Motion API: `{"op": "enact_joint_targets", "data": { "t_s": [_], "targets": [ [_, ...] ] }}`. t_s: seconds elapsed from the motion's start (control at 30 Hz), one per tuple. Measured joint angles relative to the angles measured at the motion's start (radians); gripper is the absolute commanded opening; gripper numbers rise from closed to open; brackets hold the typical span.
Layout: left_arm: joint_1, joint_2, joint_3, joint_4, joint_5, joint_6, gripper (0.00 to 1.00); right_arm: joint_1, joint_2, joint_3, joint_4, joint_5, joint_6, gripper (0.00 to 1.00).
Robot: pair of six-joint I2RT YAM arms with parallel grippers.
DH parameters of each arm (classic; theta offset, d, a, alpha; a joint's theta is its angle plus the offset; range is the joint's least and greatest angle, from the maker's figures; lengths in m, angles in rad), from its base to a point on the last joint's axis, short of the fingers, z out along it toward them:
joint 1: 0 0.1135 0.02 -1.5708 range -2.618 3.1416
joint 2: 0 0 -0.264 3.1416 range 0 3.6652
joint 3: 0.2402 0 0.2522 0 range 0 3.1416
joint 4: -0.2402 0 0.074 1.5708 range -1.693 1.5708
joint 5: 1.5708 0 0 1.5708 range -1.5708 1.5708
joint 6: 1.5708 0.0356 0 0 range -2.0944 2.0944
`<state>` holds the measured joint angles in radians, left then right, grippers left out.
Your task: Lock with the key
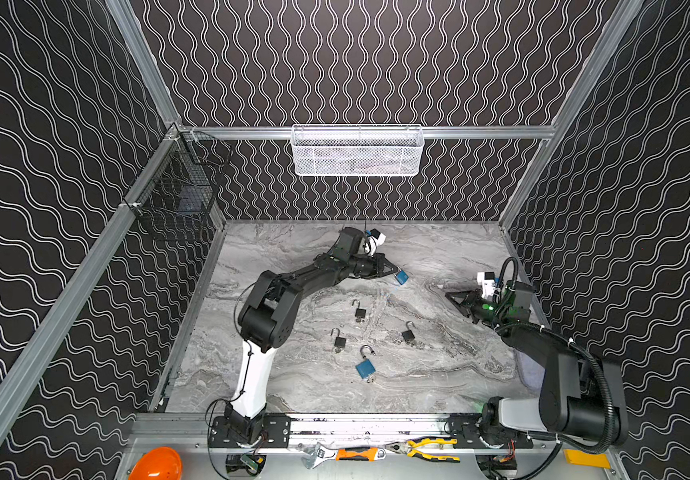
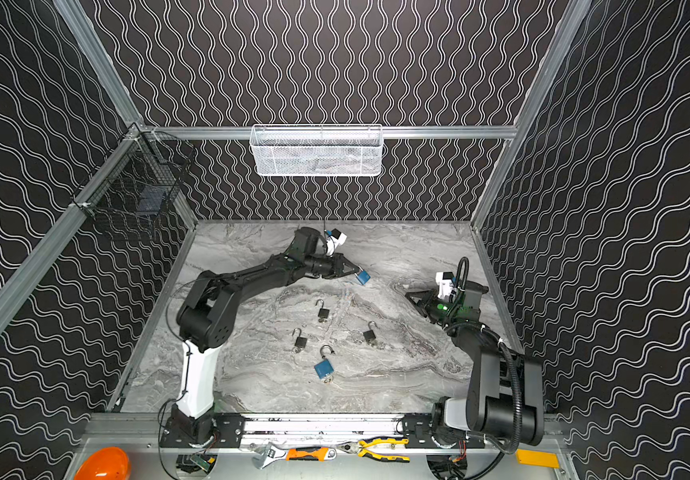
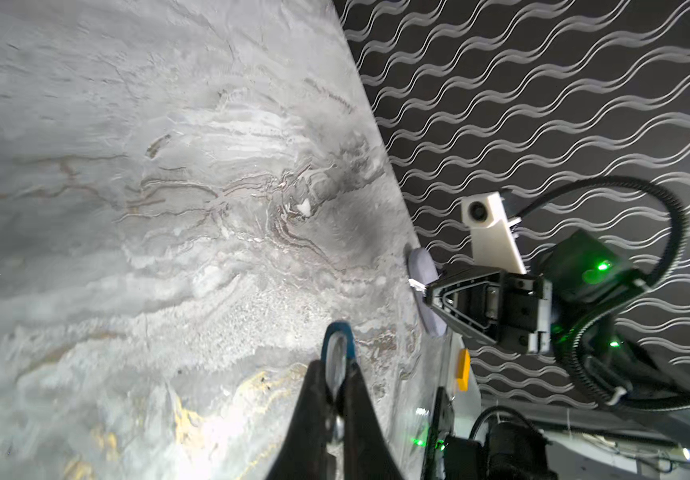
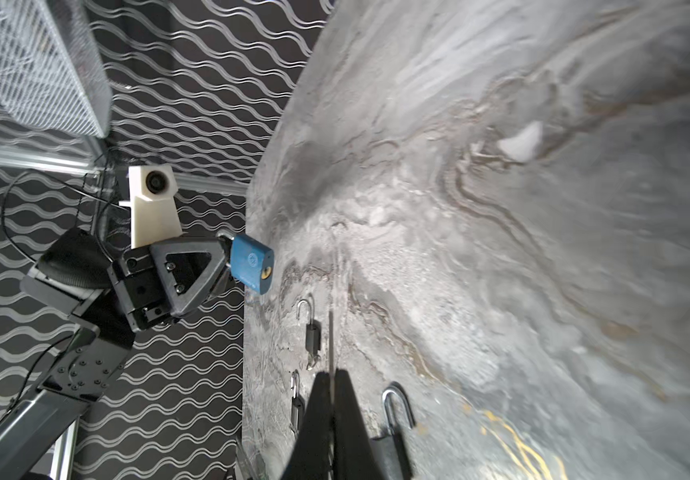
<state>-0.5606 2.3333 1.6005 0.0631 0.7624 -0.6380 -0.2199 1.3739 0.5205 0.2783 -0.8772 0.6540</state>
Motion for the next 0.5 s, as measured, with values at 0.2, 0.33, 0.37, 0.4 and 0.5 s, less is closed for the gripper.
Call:
{"op": "enact_joint_targets", "data": {
  "t_s": [0.2,0.33,0.37,0.4,0.5],
  "targets": [
    [-0.020,0.165,0.211,-0.174,0.040,0.095,0.00,-0.012,0.002,-0.003,-0.034,0.008,0.000,0.00],
    [-0.031,0.252,0.340,-0.259,0.058,0.135,0.00,-0.017,0.002,-0.002,-0.050,0.021,-0.011,0.00],
    [-0.033,0.276,0.376,-0.284,0.064,0.144,0.00,-0.018,0.002,-0.002,-0.056,0.026,-0.011,0.00],
    [-0.034,0.297,0.407,-0.307,0.068,0.151,0.00,-0.018,0.003,-0.002,-0.061,0.028,-0.011,0.00],
    [-0.032,0.352,0.491,-0.379,0.077,0.178,0.00,-0.018,0.012,-0.002,-0.061,0.032,-0.012,0.00]
  ]
}}
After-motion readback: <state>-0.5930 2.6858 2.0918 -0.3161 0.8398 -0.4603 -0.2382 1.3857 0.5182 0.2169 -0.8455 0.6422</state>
